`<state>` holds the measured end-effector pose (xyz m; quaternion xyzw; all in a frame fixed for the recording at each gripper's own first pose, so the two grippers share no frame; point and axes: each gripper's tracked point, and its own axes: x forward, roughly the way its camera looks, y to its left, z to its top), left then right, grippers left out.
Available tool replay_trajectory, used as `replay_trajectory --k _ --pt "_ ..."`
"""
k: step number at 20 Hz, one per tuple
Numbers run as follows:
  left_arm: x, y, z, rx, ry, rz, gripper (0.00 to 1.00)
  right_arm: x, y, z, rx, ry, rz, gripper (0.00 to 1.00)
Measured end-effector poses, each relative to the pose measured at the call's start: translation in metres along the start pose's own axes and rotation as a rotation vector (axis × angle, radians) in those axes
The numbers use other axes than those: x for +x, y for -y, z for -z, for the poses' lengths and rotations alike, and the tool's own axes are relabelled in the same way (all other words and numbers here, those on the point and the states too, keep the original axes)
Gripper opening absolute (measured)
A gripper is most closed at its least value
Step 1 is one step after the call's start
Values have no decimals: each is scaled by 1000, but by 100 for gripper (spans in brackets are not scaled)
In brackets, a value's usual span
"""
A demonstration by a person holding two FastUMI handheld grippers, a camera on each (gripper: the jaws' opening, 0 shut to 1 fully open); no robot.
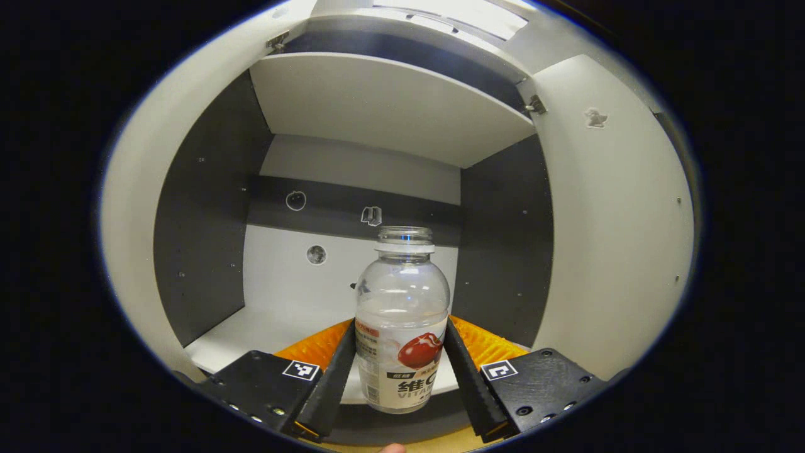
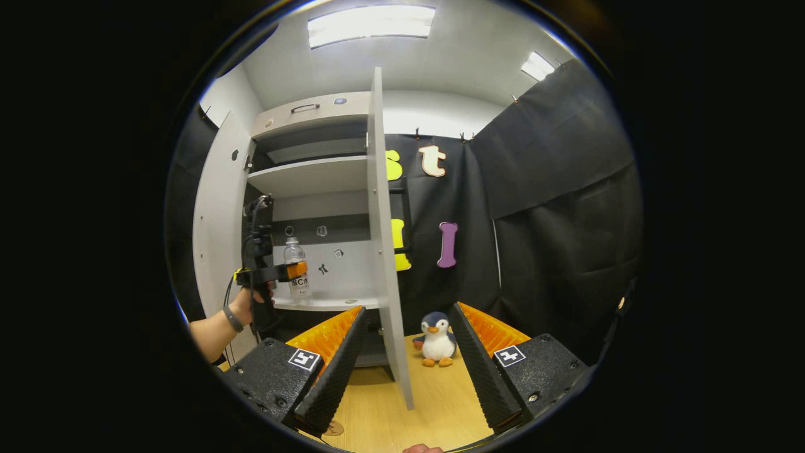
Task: Grasp the bottle in the cabinet with the left hand and place it on the coaster, then close the right door with the right hand and the left door with the left hand.
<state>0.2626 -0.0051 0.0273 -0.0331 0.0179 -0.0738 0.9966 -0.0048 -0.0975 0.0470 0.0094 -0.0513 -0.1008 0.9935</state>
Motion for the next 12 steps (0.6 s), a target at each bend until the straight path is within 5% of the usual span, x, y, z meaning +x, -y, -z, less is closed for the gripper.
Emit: replay_trajectory --k 12 --pt "-150 55 113 27 -15 52 78 -9 -30 -12 -17 -4 -103 83"
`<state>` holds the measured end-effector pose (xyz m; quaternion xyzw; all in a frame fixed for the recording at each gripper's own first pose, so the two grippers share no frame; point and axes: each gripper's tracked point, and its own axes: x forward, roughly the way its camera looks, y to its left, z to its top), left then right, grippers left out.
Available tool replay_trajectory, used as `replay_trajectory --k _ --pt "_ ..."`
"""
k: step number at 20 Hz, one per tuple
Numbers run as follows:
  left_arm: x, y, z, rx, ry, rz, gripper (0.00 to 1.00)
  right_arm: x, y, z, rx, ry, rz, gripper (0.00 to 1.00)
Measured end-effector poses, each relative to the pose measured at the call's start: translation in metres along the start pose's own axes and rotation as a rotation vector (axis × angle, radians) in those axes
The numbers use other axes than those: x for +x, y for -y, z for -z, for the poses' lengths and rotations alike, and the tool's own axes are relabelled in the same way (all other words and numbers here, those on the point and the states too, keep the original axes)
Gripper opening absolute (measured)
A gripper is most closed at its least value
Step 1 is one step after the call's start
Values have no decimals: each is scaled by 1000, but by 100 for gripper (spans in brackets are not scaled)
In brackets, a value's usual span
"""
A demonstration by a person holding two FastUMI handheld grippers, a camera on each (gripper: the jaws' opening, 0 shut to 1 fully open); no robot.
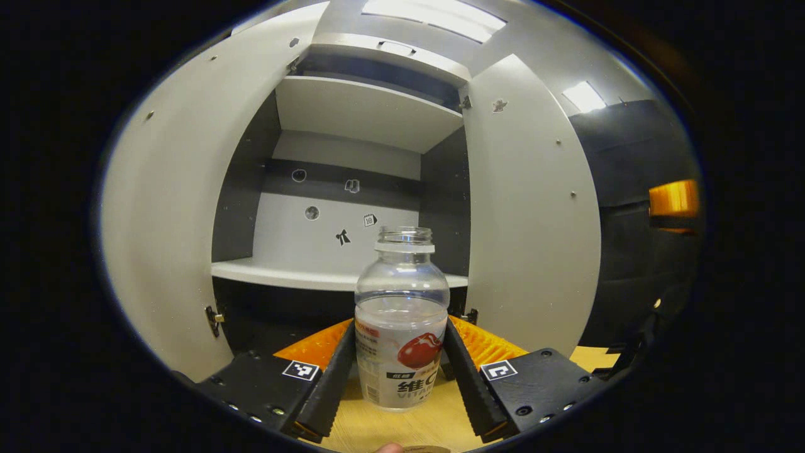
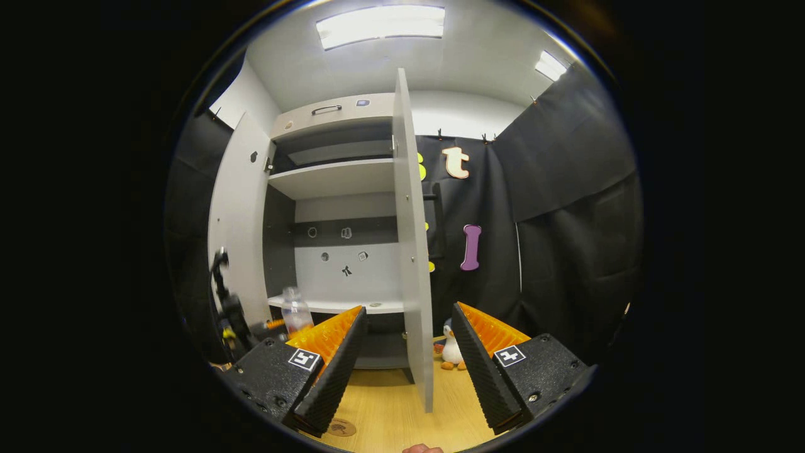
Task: Grasp the bottle in the cabinet with the left hand and place it on the coaster, then close the right door with the right hand and the left door with the left hand.
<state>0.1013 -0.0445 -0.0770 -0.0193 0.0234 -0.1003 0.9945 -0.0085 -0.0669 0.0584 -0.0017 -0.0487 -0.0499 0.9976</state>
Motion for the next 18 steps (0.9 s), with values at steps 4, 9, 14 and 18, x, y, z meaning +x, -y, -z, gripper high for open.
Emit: replay_trajectory --k 4,9,14,18 --pt "-22 19 56 24 -47 -8 78 -7 -5 -7 -17 -7 -8 82" --pt "-39 35 102 33 -73 -13 78 -11 -6 -9 -21 -22 5 83" --pt "-49 40 125 51 -50 -27 78 -12 -1 -6 -35 -59 41 83" --pt "-56 34 149 34 -99 -33 78 -7 -9 -3 -58 -79 31 83"
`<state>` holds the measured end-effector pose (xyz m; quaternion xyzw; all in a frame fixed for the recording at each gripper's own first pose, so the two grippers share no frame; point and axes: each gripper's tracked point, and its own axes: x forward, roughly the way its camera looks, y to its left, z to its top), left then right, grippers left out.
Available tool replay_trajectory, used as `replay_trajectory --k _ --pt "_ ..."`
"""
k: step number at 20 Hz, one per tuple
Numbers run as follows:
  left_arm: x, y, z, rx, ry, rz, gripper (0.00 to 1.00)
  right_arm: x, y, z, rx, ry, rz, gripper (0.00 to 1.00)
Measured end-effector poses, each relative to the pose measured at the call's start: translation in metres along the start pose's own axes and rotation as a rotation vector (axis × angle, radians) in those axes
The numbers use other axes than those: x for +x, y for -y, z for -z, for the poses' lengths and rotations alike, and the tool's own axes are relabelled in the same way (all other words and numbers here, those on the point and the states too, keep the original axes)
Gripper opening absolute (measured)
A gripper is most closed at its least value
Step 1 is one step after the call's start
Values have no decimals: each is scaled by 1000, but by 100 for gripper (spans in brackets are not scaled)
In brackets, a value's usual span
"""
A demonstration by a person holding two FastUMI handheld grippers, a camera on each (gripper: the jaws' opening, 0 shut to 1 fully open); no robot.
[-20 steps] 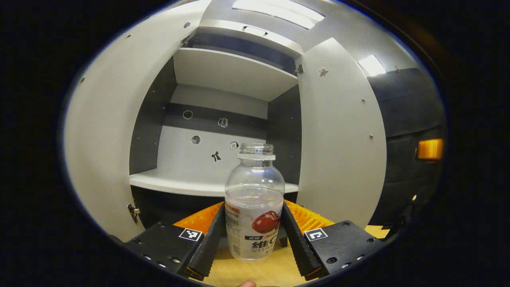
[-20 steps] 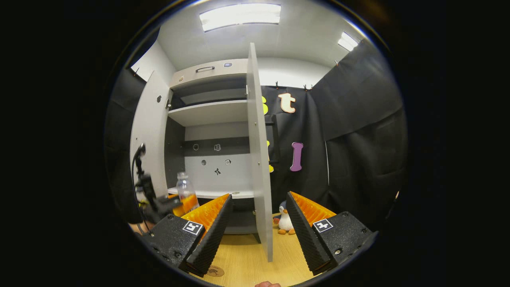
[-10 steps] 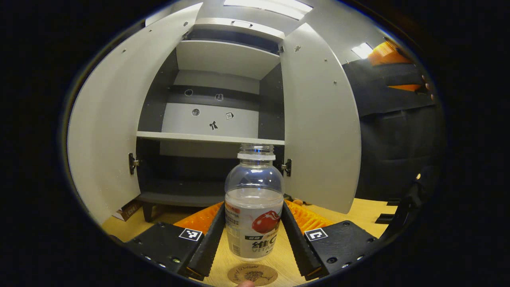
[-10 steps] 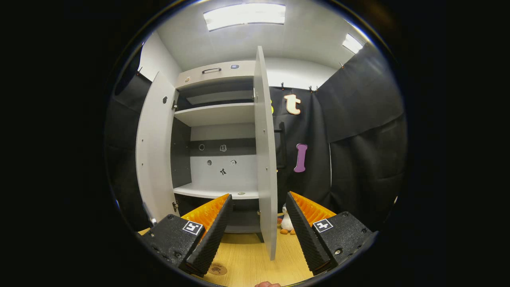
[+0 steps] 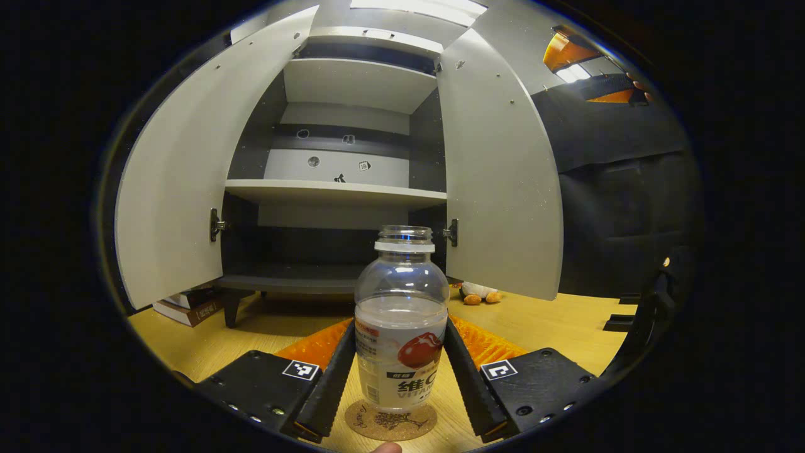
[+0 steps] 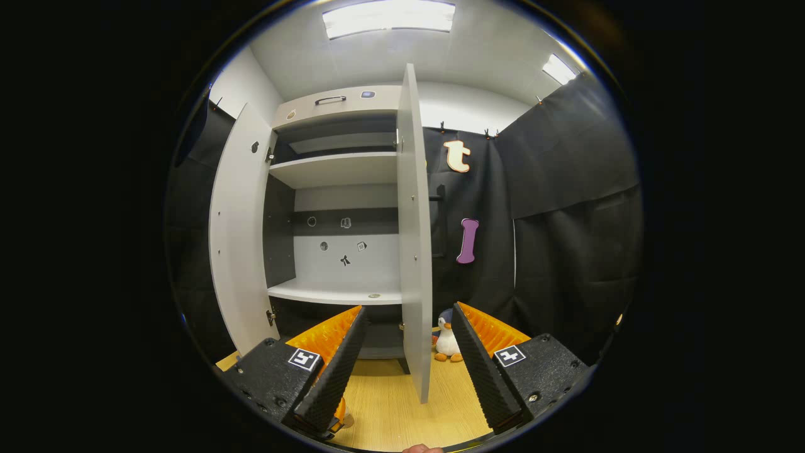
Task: Grasp the bottle in the cabinet with the left hand and place it on the coaster, then close the right door with the right hand and the left door with the left hand.
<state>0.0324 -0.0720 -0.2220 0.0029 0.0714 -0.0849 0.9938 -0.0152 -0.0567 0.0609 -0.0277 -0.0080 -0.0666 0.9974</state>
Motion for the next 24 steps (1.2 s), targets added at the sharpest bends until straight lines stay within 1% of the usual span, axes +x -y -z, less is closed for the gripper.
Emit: replay_trajectory --k 1,2,6,9,11,13,14,15,17,20,21,24 --pt "-1 -1 7 -12 -19 3 82 1 -2 0 -6 -2 -6 83" --pt "-3 -3 11 -28 -28 5 78 3 -5 -1 -8 -1 -11 83" --pt "-5 -5 19 -32 -43 9 78 13 -15 4 5 -19 -37 83" --pt "-8 0 18 -52 -55 30 81 17 -25 5 16 -22 -61 83" --pt "-9 -1 18 -34 -60 32 82 20 -29 8 10 -25 -70 83" --pt "-14 0 16 -33 -61 36 89 21 -29 10 6 -31 -71 83" --pt "-16 -2 15 -33 -64 39 94 22 -30 10 9 -31 -71 83" --pt "-18 -4 13 -30 -68 36 94 22 -30 10 14 -31 -72 83" --pt "-21 -4 -1 -27 -47 37 94 23 -31 12 21 -33 -73 83" --pt "-26 2 -24 -67 -21 61 94 24 -28 15 23 -37 -68 83" --pt "-28 1 -34 -81 -10 60 94 25 -29 15 27 -37 -69 83" --pt "-30 -10 -71 -100 54 23 94 24 -32 19 48 -32 -77 83"
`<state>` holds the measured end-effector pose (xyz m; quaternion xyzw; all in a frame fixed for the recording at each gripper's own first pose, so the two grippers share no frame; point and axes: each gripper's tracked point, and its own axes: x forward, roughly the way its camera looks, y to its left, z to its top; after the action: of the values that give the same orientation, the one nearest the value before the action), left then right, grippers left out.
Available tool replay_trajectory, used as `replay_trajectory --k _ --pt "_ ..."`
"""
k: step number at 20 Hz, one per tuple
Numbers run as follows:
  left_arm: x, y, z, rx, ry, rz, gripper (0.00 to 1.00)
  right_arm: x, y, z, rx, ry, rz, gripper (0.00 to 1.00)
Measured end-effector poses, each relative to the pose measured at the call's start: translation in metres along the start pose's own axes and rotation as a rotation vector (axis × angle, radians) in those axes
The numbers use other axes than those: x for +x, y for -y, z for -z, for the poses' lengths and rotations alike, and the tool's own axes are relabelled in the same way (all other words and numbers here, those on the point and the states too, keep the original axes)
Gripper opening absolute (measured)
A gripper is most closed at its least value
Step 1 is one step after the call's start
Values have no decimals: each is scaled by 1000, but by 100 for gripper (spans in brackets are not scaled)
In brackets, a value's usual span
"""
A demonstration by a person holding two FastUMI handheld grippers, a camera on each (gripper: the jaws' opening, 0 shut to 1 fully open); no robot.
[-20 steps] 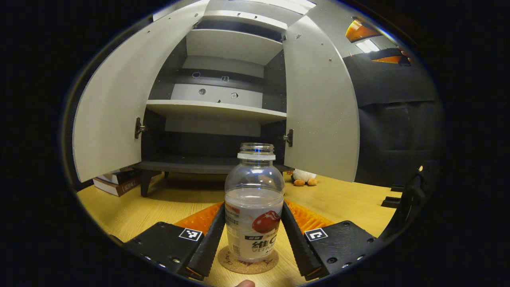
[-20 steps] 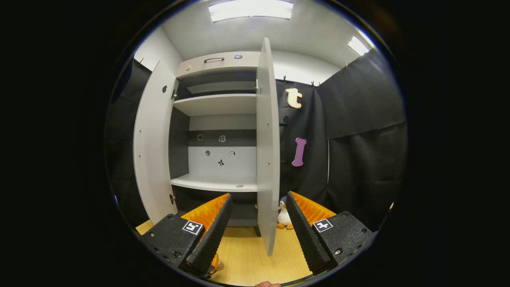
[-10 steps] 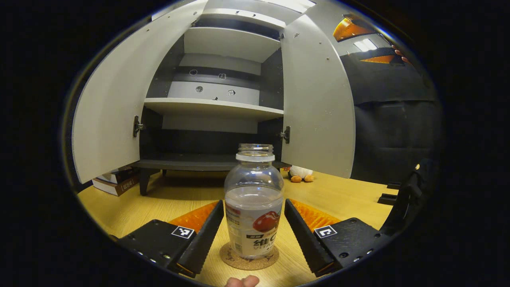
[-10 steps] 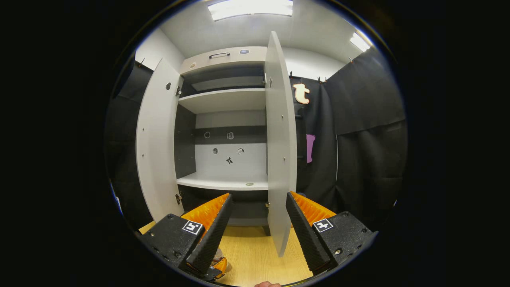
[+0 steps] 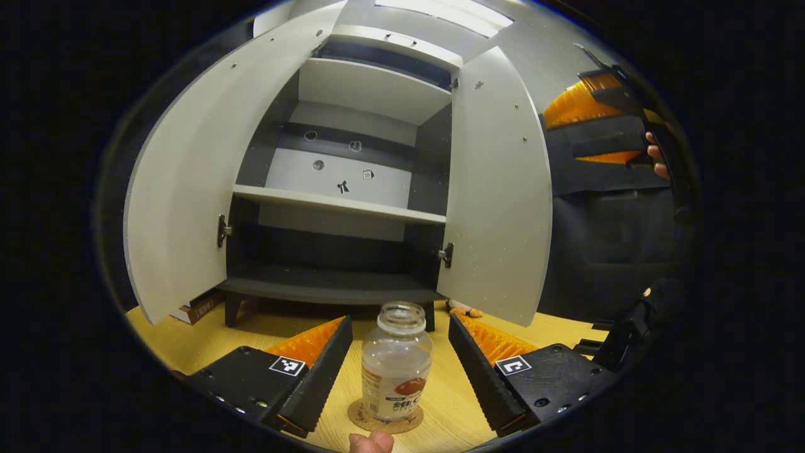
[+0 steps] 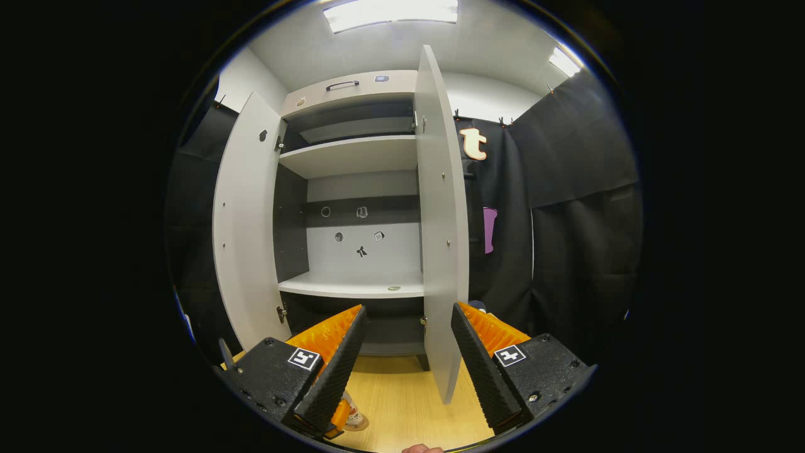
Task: Grasp the bottle in the cabinet with the left hand and place it on the coaster, then close the right door with the right hand and the left door with the left hand.
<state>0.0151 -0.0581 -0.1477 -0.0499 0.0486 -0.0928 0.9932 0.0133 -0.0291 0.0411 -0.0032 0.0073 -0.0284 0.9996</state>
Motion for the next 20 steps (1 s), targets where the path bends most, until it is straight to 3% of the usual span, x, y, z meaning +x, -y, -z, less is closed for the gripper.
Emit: replay_trajectory --k 7,8,9,10,12,14,19,20 --pt "-1 0 -99 -13 89 -8 94 2 3 -14 -3 78 -23 83" --pt "-2 0 -110 -10 92 -11 98 1 7 -15 -6 89 -17 83" --pt "-2 2 -119 -7 85 -9 94 0 12 -18 -6 103 -11 83" --pt "-3 3 -124 -10 78 -7 98 -2 17 -21 -2 118 -4 83" --pt "-6 3 -135 -30 64 -4 94 -5 28 -30 13 147 7 83" --pt "-7 -2 -141 -55 53 -22 98 -7 41 -40 25 176 25 83" --pt "-15 -18 -148 -46 69 -81 95 -5 78 -78 5 253 67 82" --pt "-16 -21 -147 -42 66 -94 99 -2 85 -86 -2 263 74 82"
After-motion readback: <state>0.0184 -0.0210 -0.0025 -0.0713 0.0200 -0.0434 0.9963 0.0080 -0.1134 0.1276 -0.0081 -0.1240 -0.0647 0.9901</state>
